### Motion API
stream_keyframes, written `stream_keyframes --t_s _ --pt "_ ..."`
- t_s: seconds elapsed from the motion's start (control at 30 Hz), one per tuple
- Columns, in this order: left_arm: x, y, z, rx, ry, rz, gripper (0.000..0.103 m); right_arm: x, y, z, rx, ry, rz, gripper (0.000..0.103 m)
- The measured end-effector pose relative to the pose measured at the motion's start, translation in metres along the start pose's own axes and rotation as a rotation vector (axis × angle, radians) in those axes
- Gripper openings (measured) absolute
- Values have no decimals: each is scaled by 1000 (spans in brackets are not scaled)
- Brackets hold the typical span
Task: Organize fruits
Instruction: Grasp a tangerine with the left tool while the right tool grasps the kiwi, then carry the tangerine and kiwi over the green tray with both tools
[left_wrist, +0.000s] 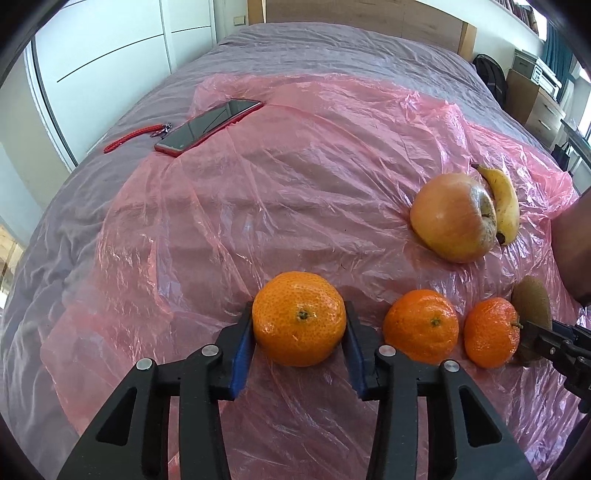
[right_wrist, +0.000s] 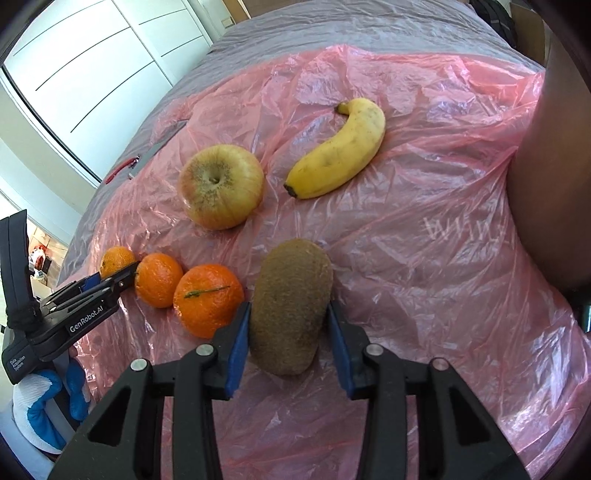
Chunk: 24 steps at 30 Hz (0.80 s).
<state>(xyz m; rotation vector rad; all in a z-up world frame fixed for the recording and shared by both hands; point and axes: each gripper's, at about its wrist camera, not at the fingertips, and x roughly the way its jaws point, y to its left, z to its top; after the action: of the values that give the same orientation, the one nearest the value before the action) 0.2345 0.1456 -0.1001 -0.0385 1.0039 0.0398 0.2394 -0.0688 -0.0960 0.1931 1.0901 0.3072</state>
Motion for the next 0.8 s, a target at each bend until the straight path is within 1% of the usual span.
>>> stream_keyframes --t_s 0.23,0.33,0.6,0.8 --pt "-33 4 0 -20 -42 -10 38 -33 7 -7 -34 -41 32 16" --pt "-48 6 -5 -37 -53 -27 38 -52 8 -13 -53 -56 52 16" --pt "-83 -7 -31 -44 -57 -65 38 -88 5 -40 -47 -68 90 16" --pt "-110 -31 -57 -36 -48 -128 38 -123 -22 -69 -28 -80 92 16"
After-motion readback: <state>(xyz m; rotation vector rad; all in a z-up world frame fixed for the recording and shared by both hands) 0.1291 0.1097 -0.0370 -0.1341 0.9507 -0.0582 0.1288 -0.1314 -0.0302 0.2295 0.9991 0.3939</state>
